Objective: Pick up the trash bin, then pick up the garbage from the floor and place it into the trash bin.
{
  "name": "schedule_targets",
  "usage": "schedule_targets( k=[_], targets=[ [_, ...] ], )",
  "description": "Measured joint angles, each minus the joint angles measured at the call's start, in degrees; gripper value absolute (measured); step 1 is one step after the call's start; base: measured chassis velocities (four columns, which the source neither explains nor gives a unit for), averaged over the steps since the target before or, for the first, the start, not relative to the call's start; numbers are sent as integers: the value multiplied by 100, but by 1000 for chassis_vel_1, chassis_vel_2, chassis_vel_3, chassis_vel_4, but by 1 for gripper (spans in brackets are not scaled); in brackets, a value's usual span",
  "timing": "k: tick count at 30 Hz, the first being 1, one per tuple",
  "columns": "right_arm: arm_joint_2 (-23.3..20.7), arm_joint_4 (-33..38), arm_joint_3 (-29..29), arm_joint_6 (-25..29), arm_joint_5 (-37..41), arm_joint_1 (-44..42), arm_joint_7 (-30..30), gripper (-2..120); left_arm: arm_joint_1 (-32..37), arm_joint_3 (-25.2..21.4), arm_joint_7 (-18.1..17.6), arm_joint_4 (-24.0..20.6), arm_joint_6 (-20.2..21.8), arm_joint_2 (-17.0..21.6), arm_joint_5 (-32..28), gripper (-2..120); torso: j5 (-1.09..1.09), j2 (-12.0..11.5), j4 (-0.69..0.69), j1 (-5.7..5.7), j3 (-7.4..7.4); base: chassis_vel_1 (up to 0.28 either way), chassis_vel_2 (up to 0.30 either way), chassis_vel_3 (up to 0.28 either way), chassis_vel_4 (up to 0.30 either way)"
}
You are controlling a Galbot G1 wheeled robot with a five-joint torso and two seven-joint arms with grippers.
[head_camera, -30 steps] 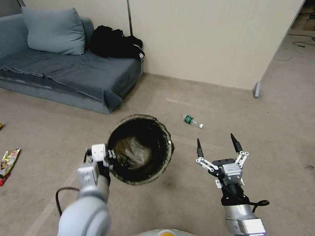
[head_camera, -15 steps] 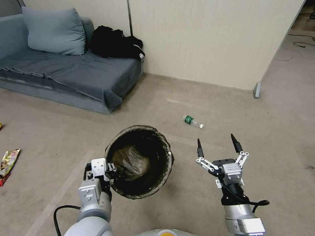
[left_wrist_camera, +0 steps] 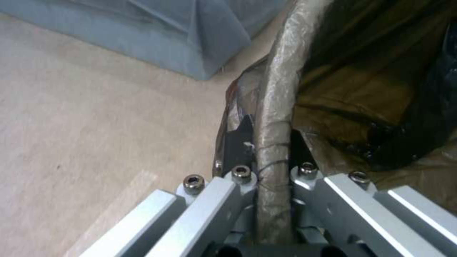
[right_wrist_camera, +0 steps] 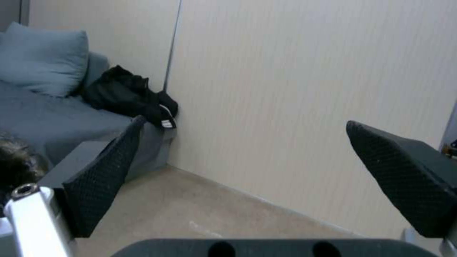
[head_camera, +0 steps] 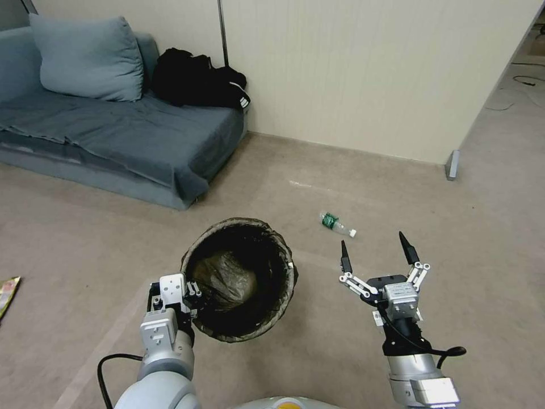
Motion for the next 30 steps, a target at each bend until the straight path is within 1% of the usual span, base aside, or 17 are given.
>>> schedule_targets(
  k=[10,20,22,24,25,26,27,28,29,30],
  targets=[
    [0,-19,4,160,27,3,-187,100,-16,1,27,37,-33,-24,15,0,1,0,0,1,1,-126,122,129,-121],
    [0,-105,101,316,62,126,-350,100,-27,2,27,62,-29,-34,-108,0,0,0,0,0,0,-12,3,7,-9],
    [0,-143,168,226,68,266,-364,100,-59,-21,35,103,-67,-31,-140,0,0,0,0,0,0,0,0,0,0],
    [0,-218,229,6,194,499,-374,100,-142,-67,66,162,-178,-25,-167,0,1,0,0,0,0,0,0,0,0],
    [0,-218,229,6,194,499,-374,100,-142,-67,66,162,-178,-25,-167,0,1,0,0,0,0,0,0,0,0],
    [-24,-260,252,-160,313,636,-374,100,-179,-87,80,187,-206,-20,-182,0,1,0,-2,0,0,0,0,0,0],
    [-157,-318,288,-393,484,843,-374,100,-211,-108,86,221,-225,-14,-208,0,1,0,-1,0,0,0,0,0,0],
    [-157,-318,288,-393,484,843,-374,100,-211,-108,86,221,-225,-14,-208,0,1,0,-1,0,0,0,0,0,0],
    [-255,-357,310,-518,590,969,-375,100,-222,-118,86,244,-233,-14,-219,0,1,0,-2,0,0,0,0,0,0],
    [-483,-466,361,-762,839,1285,-376,100,-230,-141,87,288,-243,-24,-223,0,1,0,-1,0,0,0,0,0,0]
  ],
)
